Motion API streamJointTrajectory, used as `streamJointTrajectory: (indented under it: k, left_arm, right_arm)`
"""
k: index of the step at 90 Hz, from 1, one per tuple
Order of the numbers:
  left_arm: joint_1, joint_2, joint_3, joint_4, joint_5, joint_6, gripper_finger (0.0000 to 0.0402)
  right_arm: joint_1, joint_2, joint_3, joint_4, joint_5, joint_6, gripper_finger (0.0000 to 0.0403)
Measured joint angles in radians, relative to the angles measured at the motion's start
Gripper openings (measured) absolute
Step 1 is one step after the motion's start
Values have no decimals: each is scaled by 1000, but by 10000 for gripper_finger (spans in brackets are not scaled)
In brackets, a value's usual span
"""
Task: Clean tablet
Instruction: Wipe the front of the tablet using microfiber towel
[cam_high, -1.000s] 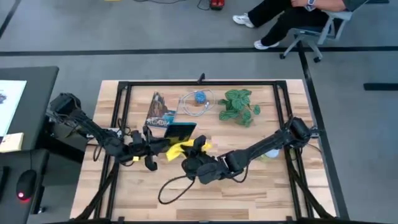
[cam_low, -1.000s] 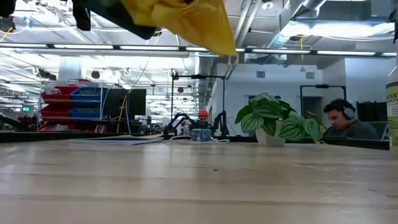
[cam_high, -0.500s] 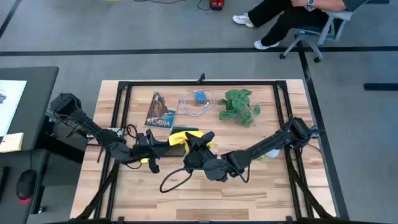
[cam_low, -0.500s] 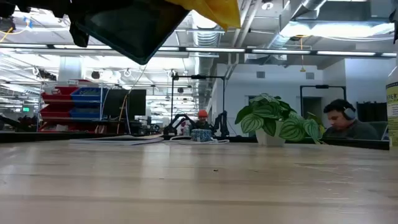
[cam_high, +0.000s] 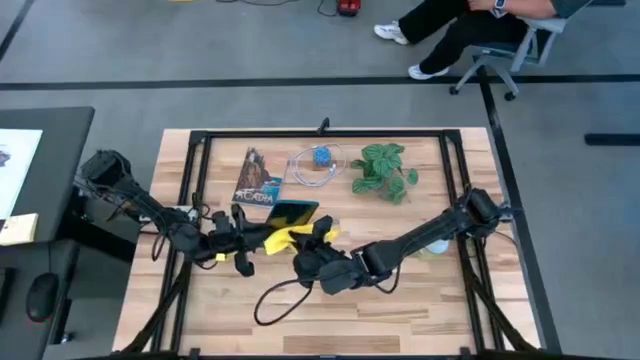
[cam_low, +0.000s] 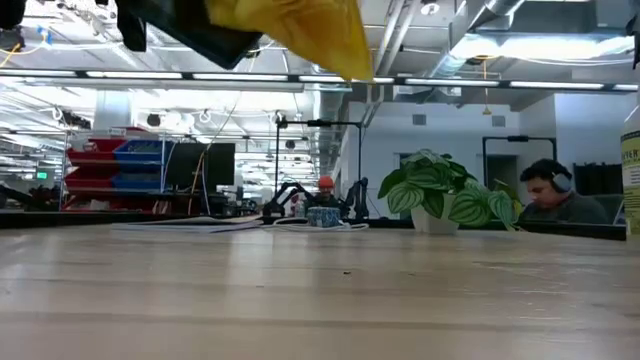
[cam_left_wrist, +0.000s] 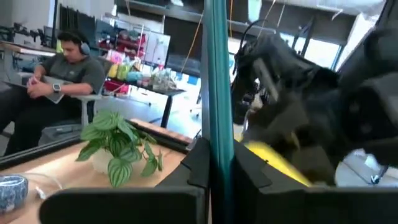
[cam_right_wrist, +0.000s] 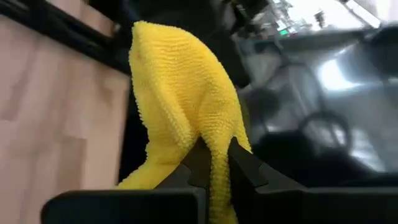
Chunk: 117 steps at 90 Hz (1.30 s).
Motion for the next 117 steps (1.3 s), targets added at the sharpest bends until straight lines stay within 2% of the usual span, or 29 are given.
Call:
streamJointTrajectory:
  k: [13,32,50,69,78,94,106,117]
  left_arm:
    - [0,-1,1,-5,1,-3,10]
    - [1,-3,3,-26,72,-45,10]
    - [1,14,3,-87,117,-97,10]
    - [14,75,1,7,136,-69,10]
    - [27,95,0,77,143,-17,10]
    - [48,96,-1,169,129,46,10]
    - [50,79,-1,188,109,89,11]
    - [50,69,-1,181,115,92,10]
  right_arm:
    - [1,2,-1,43,44,0,10]
    - [10,-46,-3,154,134,-21,10]
    - [10,-101,-3,265,201,-115,10]
    - [8,-117,-1,277,141,-107,10]
    - [-3,-96,3,227,66,-12,10]
    - [-9,-46,2,126,16,142,10]
    - [-6,8,-3,85,4,218,10]
    - [9,22,-6,35,19,220,10]
